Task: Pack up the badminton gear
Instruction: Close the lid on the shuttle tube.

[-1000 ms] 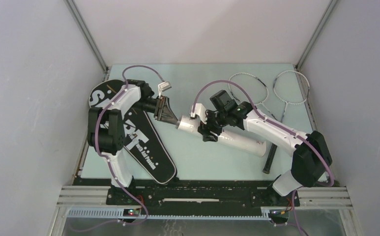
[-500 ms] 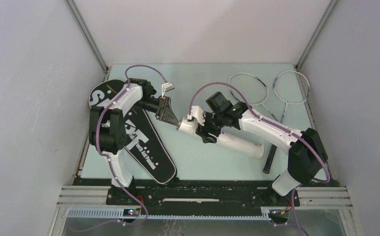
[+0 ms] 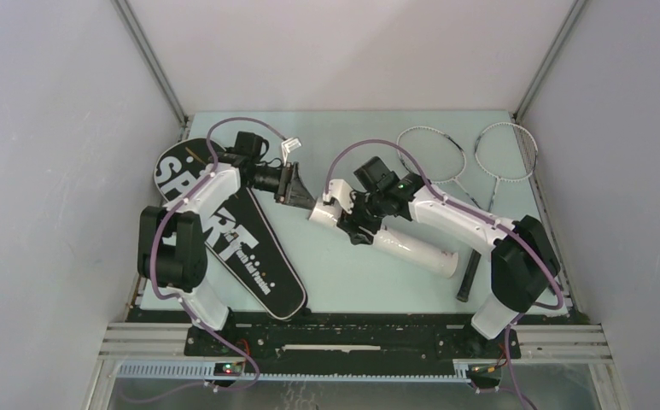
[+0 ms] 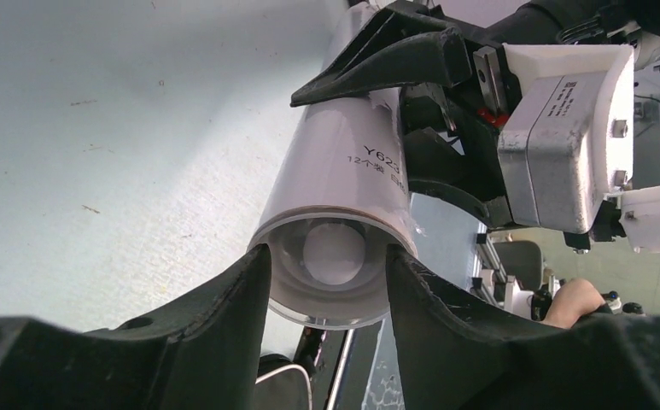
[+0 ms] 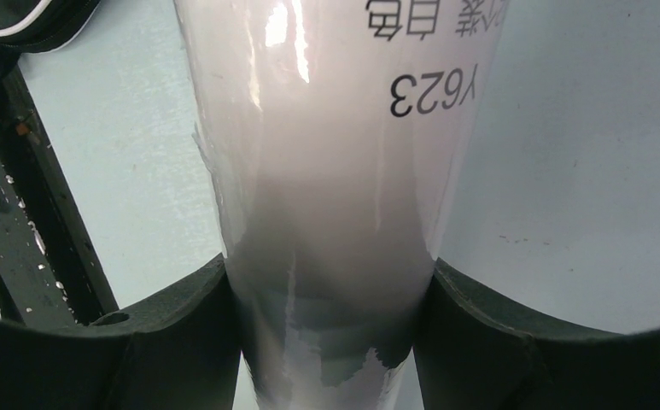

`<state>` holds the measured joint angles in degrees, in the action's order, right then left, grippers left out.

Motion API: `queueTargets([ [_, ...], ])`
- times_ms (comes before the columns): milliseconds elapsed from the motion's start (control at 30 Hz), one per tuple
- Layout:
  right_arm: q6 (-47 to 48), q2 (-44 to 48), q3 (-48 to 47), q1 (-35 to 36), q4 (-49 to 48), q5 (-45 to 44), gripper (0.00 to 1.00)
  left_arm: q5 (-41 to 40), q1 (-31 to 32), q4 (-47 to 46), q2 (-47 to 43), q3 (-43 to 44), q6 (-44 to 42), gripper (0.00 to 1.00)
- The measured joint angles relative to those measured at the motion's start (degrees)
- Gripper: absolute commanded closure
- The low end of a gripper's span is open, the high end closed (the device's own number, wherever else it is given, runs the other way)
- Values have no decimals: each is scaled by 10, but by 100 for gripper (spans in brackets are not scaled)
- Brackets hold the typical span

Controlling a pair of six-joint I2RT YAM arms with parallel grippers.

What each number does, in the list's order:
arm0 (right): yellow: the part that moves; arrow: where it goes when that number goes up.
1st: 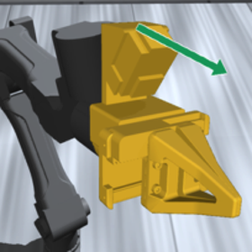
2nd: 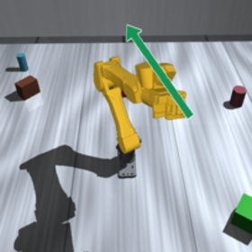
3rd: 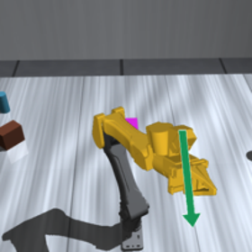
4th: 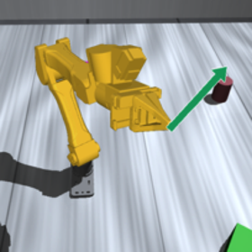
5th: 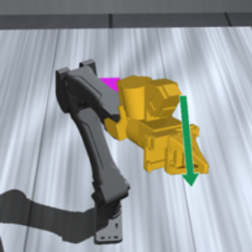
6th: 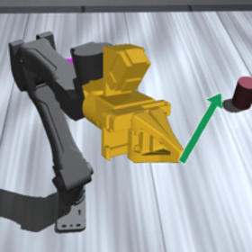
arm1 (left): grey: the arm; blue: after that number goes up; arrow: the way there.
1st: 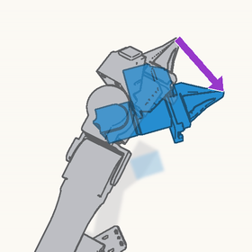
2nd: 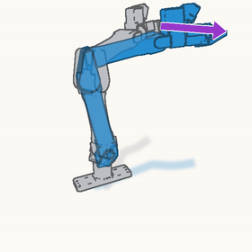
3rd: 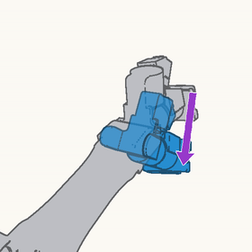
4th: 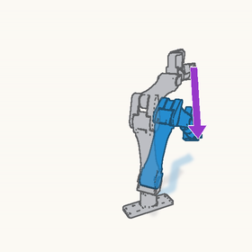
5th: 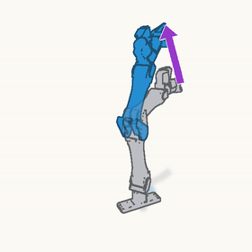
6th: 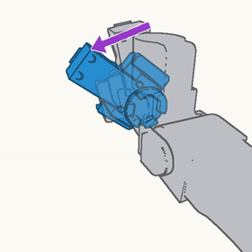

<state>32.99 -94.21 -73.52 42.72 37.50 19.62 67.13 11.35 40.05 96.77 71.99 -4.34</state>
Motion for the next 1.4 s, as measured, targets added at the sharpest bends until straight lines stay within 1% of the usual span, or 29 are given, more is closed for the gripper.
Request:
queueTargets([
  [133, -5, 2, 0, -7, -2, 5, 66, 6, 2, -23, 1, 0, 20, 42],
  [433, -50, 13, 1, -38, -5, 66, 67, 51, 3, -75, 2, 0, 50, 45],
  [567, -66, 13, 1, -48, -6, 84, 67, 55, 3, -90, 4, 0, 59, 45],
  [933, -108, 11, 1, -63, 1, 114, 67, 66, 11, -111, 8, 0, 59, 46],
  [1133, -129, -13, -15, -71, 14, 135, 67, 66, 11, -128, 22, 0, 59, 45],
  [1233, -130, -22, -16, -75, 17, 143, 67, 66, 11, -112, 33, 5, 38, 45],
  [1400, -121, -24, -20, -81, 21, 153, 67, 65, 10, -19, 55, 55, -39, 42],
])
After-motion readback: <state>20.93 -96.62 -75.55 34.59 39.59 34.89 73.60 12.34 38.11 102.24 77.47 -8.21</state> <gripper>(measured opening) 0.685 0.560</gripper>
